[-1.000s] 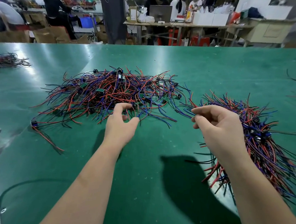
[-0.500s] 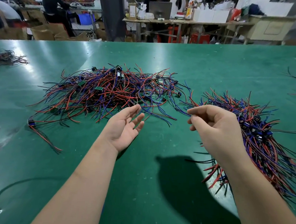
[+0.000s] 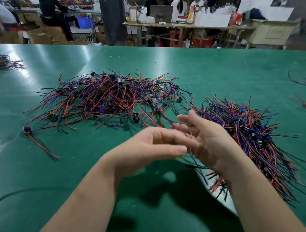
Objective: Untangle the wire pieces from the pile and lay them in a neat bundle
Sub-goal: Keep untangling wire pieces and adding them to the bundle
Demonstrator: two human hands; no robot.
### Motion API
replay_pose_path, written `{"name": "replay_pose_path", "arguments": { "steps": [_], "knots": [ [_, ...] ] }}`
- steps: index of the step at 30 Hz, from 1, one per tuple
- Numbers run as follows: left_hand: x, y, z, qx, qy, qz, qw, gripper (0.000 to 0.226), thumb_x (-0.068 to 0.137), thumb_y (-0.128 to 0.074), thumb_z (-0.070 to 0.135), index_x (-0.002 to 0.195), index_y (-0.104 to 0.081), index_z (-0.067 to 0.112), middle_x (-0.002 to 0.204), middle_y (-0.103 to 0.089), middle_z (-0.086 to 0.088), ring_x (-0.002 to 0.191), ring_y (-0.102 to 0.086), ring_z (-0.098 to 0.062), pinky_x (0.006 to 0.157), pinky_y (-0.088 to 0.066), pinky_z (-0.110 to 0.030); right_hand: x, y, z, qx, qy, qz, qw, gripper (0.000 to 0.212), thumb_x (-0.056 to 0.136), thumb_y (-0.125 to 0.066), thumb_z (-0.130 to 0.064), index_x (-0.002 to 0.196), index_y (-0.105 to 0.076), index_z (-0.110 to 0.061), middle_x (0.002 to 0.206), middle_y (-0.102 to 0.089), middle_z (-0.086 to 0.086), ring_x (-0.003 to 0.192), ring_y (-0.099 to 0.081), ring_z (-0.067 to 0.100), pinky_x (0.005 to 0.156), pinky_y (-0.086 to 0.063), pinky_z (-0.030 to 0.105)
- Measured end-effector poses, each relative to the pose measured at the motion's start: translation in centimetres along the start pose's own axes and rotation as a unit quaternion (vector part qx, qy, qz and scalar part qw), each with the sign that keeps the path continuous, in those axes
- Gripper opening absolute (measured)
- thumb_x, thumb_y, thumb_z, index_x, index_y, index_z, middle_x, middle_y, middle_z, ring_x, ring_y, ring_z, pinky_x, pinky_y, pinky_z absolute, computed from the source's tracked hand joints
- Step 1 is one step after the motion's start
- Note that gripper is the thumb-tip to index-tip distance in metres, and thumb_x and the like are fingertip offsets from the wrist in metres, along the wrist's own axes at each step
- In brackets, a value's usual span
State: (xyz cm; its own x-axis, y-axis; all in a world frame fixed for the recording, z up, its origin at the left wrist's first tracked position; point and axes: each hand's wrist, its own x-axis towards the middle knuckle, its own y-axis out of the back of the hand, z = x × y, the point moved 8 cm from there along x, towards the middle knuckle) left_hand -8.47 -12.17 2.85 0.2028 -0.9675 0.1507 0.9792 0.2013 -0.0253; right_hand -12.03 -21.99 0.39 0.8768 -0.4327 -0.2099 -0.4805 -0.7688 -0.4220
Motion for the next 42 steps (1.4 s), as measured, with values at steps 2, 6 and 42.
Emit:
{"name": "replay_pose_path", "arguments": {
  "steps": [2,6,42],
  "knots": [
    [0.1,-0.2,-1.4,0.048,0.052,0.000,0.997,0.010,0.081,-0.066,0.017,0.081,-0.076,0.019,0.098,-0.072,-0.006,0.098,-0.063,-0.014,0.088,-0.046,-0.019,-0.1,0.3,-0.3,-0.021,0.025,0.007,0.999,0.031,0.061,-0.068,-0.015,0.090,-0.065,-0.006,0.076,-0.069,0.010,0.061,-0.066,0.015,0.057,-0.050,0.019],
    [0.0,1.3,-4.2,0.029,0.177,0.076,0.981,0.015,0.085,-0.068,0.016,0.071,-0.070,0.017,0.087,-0.073,-0.007,0.080,-0.067,-0.017,0.085,-0.052,-0.029,-0.2,0.7,-1.3,0.008,0.081,-0.003,0.997,0.024,0.061,-0.066,-0.003,0.085,-0.068,-0.007,0.074,-0.071,0.009,0.059,-0.067,0.013,0.053,-0.050,0.014],
    [-0.1,5.2,-0.8,-0.277,0.008,0.229,0.933,0.020,0.089,-0.049,0.021,0.104,-0.060,0.013,0.077,-0.068,-0.002,0.062,-0.067,-0.015,0.064,-0.058,-0.025,-3.7,-1.7,-3.1,0.001,0.050,-0.293,0.955,0.030,0.086,-0.063,-0.032,0.107,-0.072,-0.012,0.071,-0.070,0.010,0.050,-0.065,0.010,0.042,-0.048,0.014]
  ]
}}
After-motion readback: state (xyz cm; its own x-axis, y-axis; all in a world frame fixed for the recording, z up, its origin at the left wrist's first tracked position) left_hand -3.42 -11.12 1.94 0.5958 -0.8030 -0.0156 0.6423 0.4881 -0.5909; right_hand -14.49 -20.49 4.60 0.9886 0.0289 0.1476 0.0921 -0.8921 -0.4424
